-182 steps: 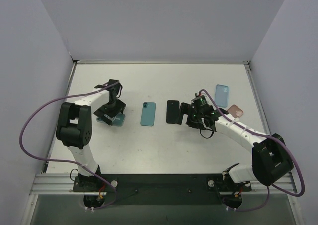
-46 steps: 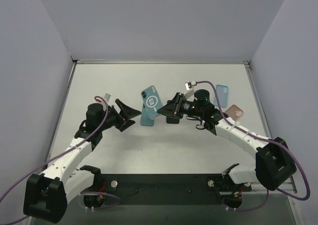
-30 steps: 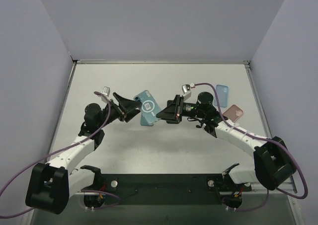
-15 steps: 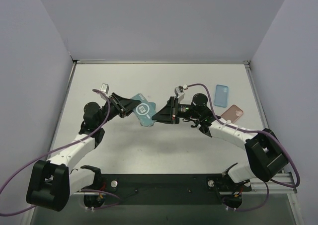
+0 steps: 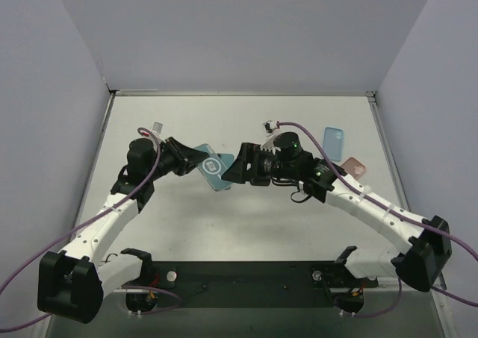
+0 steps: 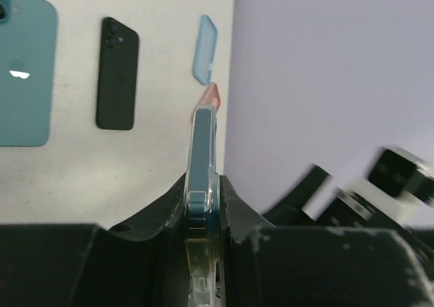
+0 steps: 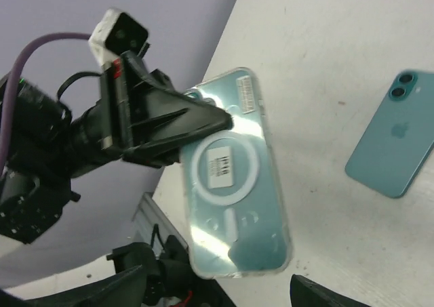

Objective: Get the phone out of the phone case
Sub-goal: Pick up the phone at the center of the board.

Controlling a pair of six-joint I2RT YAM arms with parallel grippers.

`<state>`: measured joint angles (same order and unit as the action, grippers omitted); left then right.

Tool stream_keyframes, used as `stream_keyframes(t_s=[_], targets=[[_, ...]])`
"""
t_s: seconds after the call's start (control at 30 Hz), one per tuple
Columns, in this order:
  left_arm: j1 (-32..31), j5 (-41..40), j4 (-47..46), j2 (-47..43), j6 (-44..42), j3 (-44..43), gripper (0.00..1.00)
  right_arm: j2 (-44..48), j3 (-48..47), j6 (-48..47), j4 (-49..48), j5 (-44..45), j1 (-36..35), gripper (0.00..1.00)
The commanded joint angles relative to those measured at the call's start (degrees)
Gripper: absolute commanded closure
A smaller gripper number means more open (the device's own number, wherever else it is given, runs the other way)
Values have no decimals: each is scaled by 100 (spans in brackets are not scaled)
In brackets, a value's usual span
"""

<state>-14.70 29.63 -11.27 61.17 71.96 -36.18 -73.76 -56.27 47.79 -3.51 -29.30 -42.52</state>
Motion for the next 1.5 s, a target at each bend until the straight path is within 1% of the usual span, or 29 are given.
stream_keyframes(t_s=[0.0, 0.07, 0.1, 0.13, 0.2, 0.23, 0.3, 0.33, 0.37, 0.47, 0.57, 0.67, 0.73, 0.93, 0.97, 1.03, 1.07, 1.13, 1.17, 1.23, 1.27, 1.3, 1.33, 1.43, 1.47], targets=[[-112, -1052, 2675, -61, -771, -1247, 100, 450, -893, -1929, 2292, 2731, -886, 21], [-235, -1327, 3216, 87, -833, -1504, 100, 310, -1078, -2133, 2504, 3243, -1222, 21], [-279, -1528, 3610, 141, -824, -1741, 100, 240, -1270, -2360, 2565, 3429, -1580, 21], [-323, -1591, 3762, 185, -816, -1812, 100, 161, -1368, -2466, 2635, 3840, -1775, 21], [-490, -1880, 4165, 299, -781, -1997, 100, -147, -1718, -2730, 2715, 4281, -2162, 21], [-551, -2003, 4324, 334, -754, -2181, 100, -270, -1834, -2975, 2828, 4684, -2477, 21], [-657, -2215, 4860, 510, -728, -2383, 100, -630, -2080, -3178, 2908, 5090, -2760, 21], [-683, -2285, 5071, 589, -728, -2654, 100, -736, -2255, -3371, 2943, 5457, -2988, 21], [-710, -2416, 5473, 737, -745, -2770, 100, -911, -2326, -3460, 2935, 5600, -3077, 21], [-780, -2602, 6177, 1010, -719, -3226, 100, -1236, -2538, -3653, 2926, 5795, -3218, 21], [-798, -2620, 6461, 1090, -658, -3395, 100, -1509, -2634, -3741, 2873, 5839, -3297, 21], [-824, -2620, 6532, 1047, -614, -3413, 100, -1738, -2643, -3812, 2777, 6014, -3350, 22], [-833, -2655, 6541, 1020, -579, -3413, 100, -1861, -2635, -3830, 2680, 6102, -3377, 23], [-842, -2840, 6980, 1143, -429, -3553, 100, -2256, -2863, -3944, 2530, 6402, -3464, 27], [-842, -2822, 6980, 1152, -446, -3571, 100, -2309, -2924, -3953, 2522, 6419, -3482, 31], [-850, -2743, 6989, 1204, -464, -3571, 100, -2432, -3039, -3962, 2504, 6376, -3500, 35], [-868, -2734, 6980, 1222, -473, -3588, 100, -2468, -3065, -3962, 2504, 6367, -3500, 40], [-868, -2717, 6980, 1240, -482, -3597, 100, -2555, -3118, -3953, 2504, 6340, -3517, 47], [-868, -2717, 6972, 1231, -490, -3589, 100, -2573, -3118, -3944, 2495, 6314, -3526, 57], [-877, -2682, 6928, 1222, -499, -3562, 100, -2635, -3118, -3918, 2487, 6287, -3517, 69], [-877, -2647, 6884, 1222, -534, -3554, 100, -2644, -3109, -3918, 2487, 6305, -3535, 86], [-877, -2594, 6805, 1205, -586, -3536, 100, -2661, -3109, -3909, 2495, 6314, -3535, 97], [-877, -2463, 6604, 1187, -718, -3510, 100, -2679, -3092, -3892, 2504, 6366, -3535, 100], [-877, -2129, 6261, 1231, -999, -3422, 100, -2644, -3048, -3883, 2513, 6542, -3526, 100], [-886, -2067, 6216, 1248, -1044, -3422, 97, -2618, -3004, -3848, 2504, 6551, -3509, 100]])
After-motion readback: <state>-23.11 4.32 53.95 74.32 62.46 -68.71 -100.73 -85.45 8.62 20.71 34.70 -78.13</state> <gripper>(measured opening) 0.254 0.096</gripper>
